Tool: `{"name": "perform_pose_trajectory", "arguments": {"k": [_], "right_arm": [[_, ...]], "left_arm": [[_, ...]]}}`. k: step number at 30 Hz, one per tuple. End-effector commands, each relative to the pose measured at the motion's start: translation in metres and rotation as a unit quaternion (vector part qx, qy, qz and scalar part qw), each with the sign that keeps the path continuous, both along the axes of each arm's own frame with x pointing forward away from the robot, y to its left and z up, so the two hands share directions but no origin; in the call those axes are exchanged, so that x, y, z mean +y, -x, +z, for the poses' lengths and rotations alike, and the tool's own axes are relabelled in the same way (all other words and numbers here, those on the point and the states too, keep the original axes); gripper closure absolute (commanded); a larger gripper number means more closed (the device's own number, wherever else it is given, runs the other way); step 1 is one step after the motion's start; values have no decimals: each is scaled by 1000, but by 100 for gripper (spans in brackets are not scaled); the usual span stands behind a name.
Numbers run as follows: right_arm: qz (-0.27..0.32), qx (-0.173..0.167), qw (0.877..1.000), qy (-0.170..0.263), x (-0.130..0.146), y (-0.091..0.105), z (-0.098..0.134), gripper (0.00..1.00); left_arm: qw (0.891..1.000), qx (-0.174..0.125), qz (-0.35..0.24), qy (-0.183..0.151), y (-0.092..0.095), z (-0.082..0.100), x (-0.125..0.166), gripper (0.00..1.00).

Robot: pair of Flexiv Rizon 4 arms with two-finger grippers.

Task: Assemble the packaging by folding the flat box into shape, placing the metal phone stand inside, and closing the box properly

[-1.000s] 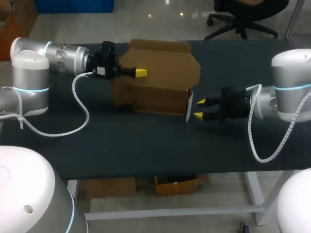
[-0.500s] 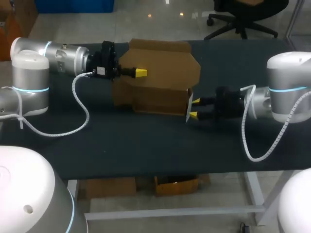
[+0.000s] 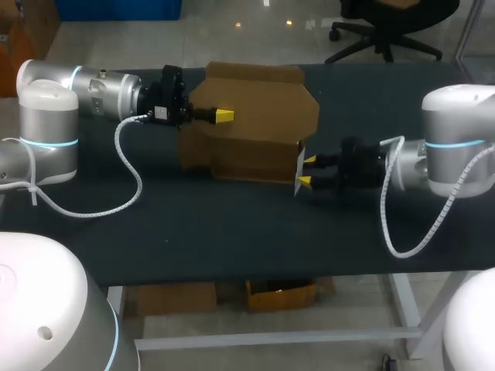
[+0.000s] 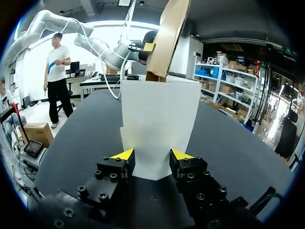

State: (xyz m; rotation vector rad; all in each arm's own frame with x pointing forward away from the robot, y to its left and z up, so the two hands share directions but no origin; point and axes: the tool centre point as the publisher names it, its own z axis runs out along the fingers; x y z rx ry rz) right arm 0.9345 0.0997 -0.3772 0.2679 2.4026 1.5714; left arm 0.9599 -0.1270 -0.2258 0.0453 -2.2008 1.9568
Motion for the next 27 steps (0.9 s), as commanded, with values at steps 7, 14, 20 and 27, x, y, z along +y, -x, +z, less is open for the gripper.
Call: {"name": "perform_pose_trajectory", "arguments": {"k": [7, 14, 20, 27], "right_arm": [[-17, -7, 1000, -18, 2, 3, -3, 55], [-25, -7, 999, -26, 6, 3, -1, 55], [-28, -7, 999, -28, 11, 3, -1, 54], [-50, -8, 998, -28, 11, 5, 0, 53]], "left_arm": [[1000, 0, -1, -1, 0, -3, 1, 100], [1000, 0, -1, -1, 0, -3, 1, 100], [1000, 0, -1, -1, 0, -3, 1, 100], [1000, 0, -1, -1, 0, -3, 1, 100]]}}
